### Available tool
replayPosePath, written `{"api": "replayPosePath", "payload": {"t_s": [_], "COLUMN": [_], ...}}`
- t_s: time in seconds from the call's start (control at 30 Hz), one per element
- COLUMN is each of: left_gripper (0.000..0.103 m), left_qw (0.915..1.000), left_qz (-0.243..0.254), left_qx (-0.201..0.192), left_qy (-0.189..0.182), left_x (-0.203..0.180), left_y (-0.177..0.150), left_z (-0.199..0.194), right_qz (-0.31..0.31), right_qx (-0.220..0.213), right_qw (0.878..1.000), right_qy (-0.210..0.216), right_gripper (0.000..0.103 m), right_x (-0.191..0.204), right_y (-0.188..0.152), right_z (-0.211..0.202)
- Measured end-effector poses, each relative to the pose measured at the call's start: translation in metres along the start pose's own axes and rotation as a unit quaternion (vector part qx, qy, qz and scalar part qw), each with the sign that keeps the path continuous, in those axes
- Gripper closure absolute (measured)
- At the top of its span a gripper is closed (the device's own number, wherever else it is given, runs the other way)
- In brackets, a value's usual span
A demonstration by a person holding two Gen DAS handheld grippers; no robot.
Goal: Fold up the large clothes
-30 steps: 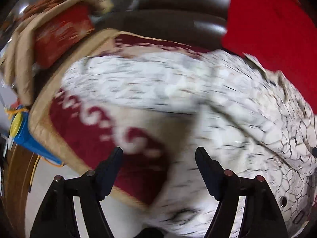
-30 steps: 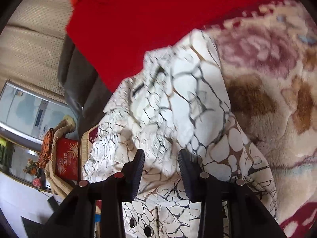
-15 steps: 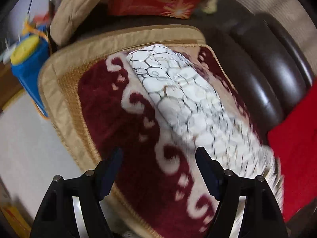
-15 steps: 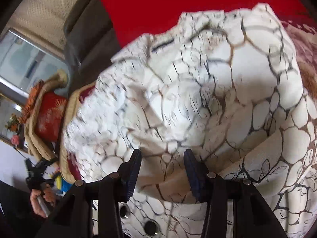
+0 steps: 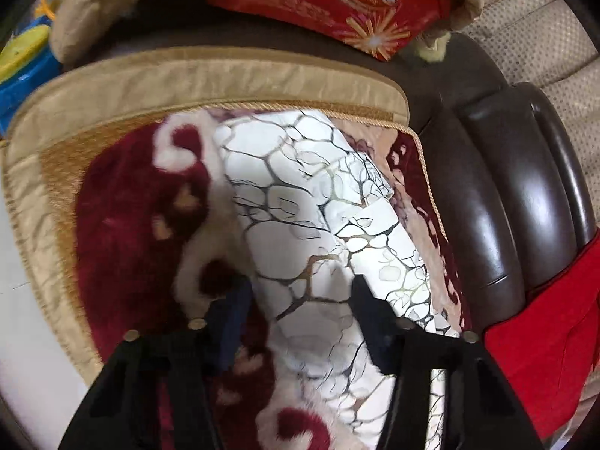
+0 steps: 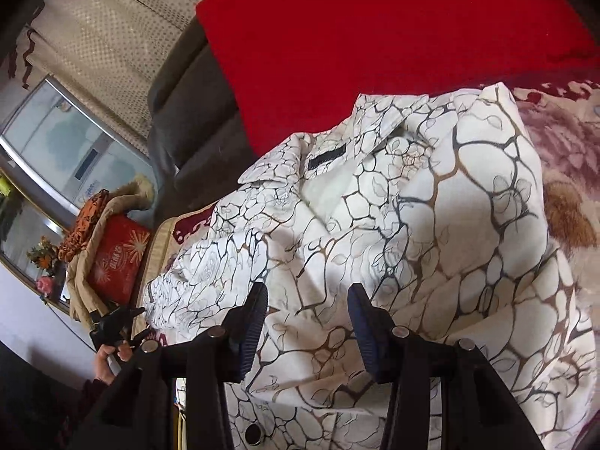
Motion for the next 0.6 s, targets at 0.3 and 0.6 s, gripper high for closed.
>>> {"api": "replayPosePath", "payload": {"t_s": [0.3,0.6], "left_gripper": [0.098,0.099], "left_qw": [0.9972,0.9485], "left_qz": [0.066,0.294], "left_qx": [-0.030,-0.102], "left_qy": [0.021,-0.062], "left_x": [-0.022,-0.188], "left_y": [0.007,-0.030], "left_z": [0.000,-0.104], "right_qz": [0.007,0.067], "right_qx": [-0.036,-0.081], "right_qw": [0.999,0.994], "right_qy": [-0.013,0.009], "right_gripper": [0.054,0.054], "right_x": [-0.010,-0.030], "right_y": [0.014,0.035], "right_z": [-0.014,-0.053]}}
Point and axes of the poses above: each gripper's, at about its wrist camera, not at the fingertips, and z roughly the way its jaws point, x to its left, y to its top, the point moved 5 cm from there along z, roughly the way its jaws point, and after that the axes turned 10 degrees about z, right-handed, at the moved point
